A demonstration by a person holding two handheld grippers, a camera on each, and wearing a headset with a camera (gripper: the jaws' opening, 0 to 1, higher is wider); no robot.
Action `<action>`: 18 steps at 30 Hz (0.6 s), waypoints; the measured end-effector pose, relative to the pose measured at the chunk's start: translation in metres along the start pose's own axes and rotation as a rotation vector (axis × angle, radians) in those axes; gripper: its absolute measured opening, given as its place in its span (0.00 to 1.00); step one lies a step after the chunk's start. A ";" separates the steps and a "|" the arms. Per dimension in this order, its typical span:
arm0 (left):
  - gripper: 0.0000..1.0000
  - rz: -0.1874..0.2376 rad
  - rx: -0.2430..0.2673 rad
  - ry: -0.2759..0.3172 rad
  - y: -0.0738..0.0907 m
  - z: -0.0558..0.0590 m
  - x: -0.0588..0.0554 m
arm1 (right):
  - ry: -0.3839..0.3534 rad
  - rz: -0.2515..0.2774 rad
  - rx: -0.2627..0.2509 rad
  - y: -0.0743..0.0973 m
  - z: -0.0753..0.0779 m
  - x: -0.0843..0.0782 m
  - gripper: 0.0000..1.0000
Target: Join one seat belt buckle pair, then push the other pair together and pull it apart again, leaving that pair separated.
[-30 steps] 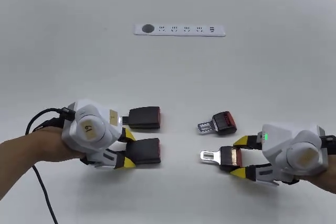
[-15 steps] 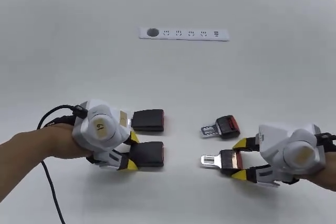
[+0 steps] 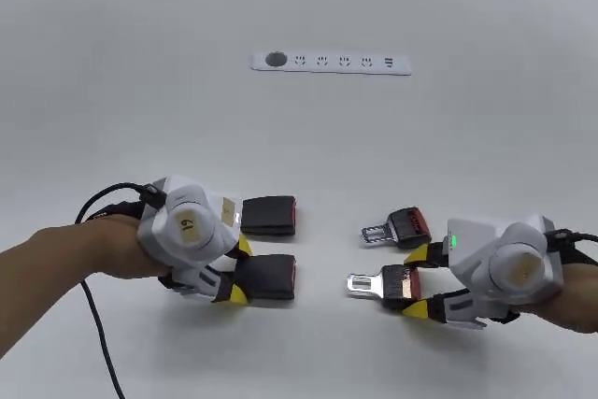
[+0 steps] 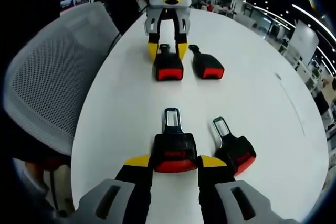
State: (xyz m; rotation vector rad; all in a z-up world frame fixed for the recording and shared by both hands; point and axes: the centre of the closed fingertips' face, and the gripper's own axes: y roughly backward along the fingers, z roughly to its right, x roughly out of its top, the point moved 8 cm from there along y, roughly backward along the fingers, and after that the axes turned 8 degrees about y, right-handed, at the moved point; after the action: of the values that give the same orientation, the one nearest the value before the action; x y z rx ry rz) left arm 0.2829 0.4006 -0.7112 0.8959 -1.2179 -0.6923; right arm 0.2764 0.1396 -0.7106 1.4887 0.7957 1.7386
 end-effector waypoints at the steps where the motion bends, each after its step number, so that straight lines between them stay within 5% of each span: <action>1: 0.32 0.000 0.000 0.000 0.000 0.000 0.000 | 0.002 0.000 0.002 0.000 0.001 0.001 0.30; 18: 0.32 -0.016 -0.003 -0.007 0.000 0.000 0.001 | 0.036 0.017 0.024 -0.013 0.005 0.019 0.30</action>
State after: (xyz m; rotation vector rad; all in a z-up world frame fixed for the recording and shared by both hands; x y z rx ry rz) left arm 0.2833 0.4000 -0.7111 0.9018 -1.2166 -0.7104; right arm 0.2807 0.1625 -0.7102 1.4884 0.8271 1.7786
